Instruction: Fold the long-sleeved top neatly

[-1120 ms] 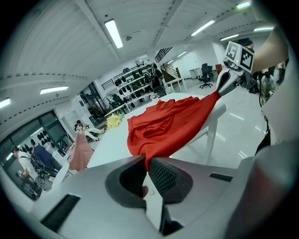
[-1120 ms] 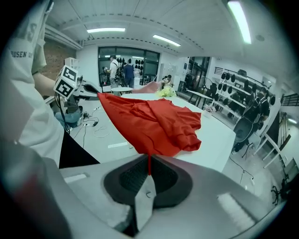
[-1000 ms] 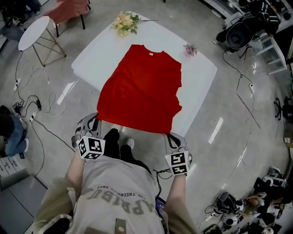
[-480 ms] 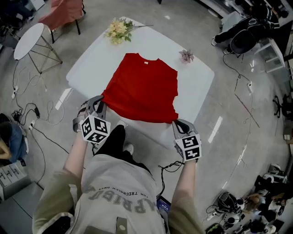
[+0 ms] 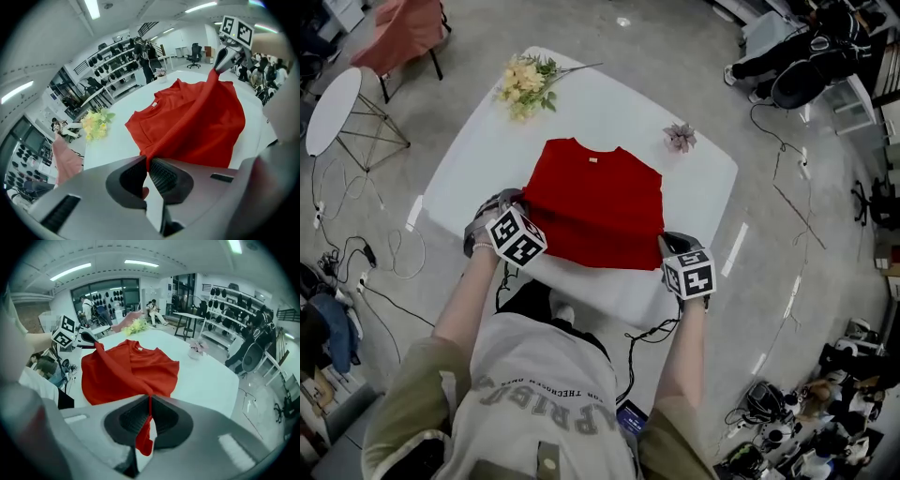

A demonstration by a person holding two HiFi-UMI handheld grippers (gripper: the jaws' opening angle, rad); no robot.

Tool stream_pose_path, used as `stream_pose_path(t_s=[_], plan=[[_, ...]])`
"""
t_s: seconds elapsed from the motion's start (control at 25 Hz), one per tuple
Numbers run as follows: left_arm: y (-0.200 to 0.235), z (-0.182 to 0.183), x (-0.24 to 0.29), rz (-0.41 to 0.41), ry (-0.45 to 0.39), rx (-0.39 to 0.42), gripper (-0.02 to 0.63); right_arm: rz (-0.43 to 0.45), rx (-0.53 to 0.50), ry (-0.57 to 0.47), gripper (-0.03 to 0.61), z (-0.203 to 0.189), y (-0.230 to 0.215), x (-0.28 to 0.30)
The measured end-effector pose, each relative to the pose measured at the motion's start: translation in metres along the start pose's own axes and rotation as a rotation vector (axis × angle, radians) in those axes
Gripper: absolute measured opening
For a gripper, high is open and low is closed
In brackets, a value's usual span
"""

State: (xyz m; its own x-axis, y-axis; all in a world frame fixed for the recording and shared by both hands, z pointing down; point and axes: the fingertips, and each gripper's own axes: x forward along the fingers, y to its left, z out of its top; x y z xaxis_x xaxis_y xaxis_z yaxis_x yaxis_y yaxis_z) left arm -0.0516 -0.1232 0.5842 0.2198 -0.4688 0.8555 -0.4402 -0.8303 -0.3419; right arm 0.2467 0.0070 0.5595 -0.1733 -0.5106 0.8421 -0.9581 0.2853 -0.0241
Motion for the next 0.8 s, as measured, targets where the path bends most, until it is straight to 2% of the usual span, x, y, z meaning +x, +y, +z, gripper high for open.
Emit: stream_pose_path(t_s=[0.16,0.4,0.64,0.8], plan=[[0.022,0.018,0.021,-0.039,-0.011,-0.024,0.023,-0.033,0.041,0.033,0.017,0.022,-0.018,0.014],[0.058,0.044,0.043,-0.044,-0.042,-0.039,0.023,-0.073,0.061,0.016,0.017,0.061,-0.045,0.025],[0.087,0.067,0.067,-0.053,-0.036,-0.074,0.023,-0.121,0.079,0.024,0.018,0.099,-0.074,0.042],[0.103,0.084,0.089,-0.057,-0.018,-0.083,0.023,-0.122,0.123,0.048,0.018,0.113,-0.092,0.065]])
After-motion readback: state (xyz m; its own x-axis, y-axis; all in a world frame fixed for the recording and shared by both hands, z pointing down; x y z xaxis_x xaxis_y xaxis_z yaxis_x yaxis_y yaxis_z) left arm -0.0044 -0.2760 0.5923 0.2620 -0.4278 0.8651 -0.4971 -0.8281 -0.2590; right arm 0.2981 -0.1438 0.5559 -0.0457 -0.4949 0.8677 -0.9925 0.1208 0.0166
